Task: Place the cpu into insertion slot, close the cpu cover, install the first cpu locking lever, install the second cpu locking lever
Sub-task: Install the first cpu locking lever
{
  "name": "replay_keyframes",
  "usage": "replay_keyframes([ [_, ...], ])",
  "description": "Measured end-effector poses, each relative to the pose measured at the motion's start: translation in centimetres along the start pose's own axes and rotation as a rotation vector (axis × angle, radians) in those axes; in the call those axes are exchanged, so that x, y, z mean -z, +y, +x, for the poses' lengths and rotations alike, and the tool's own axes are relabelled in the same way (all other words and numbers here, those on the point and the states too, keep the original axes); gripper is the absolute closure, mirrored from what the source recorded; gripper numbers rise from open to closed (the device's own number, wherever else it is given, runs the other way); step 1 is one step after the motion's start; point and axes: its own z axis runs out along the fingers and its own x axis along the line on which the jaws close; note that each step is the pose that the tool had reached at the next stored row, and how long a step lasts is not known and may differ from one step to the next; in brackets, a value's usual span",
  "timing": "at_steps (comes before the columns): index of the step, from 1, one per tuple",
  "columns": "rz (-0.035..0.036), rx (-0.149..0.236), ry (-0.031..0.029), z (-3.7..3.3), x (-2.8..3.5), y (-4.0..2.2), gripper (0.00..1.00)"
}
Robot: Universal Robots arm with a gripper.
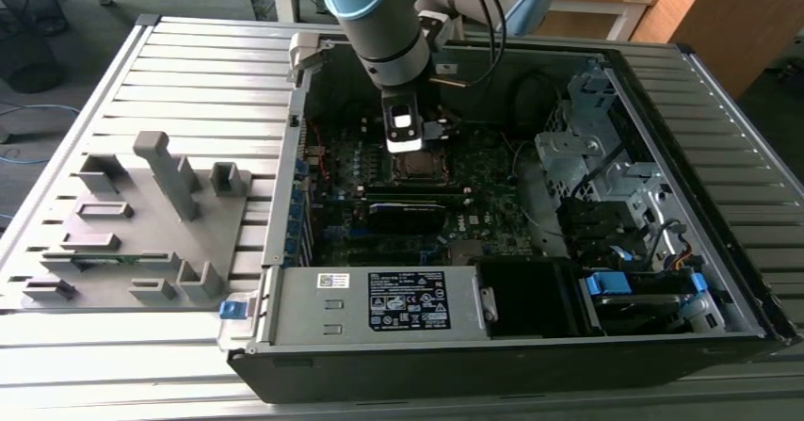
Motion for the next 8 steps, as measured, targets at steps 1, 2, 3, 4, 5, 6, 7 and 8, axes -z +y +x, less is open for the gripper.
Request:
replay_keyframes([
  [1, 0.0002, 0.000, 0.0006, -0.03, 0.18, 0.08, 0.90],
  [2, 0.0010, 0.000, 0.0013, -0.08, 0.40, 0.17, 0.90],
  [3, 0.0010, 0.000, 0.0016, -0.13, 0.63, 0.27, 0.90],
  [4, 0.0013, 0.000, 0.0019, -0.18, 0.87, 0.37, 0.90],
  [5, 0.0014, -0.001, 0.0021, -0.23, 1.14, 0.48, 0.90],
  [6, 0.0015, -0.001, 0.0022, -0.28, 1.38, 0.58, 0.90],
  [7, 0.0016, -0.001, 0.0023, -0.33, 1.62, 0.68, 0.90],
  [8, 0.0017, -0.001, 0.0022, -0.38, 1.86, 0.78, 0.90],
])
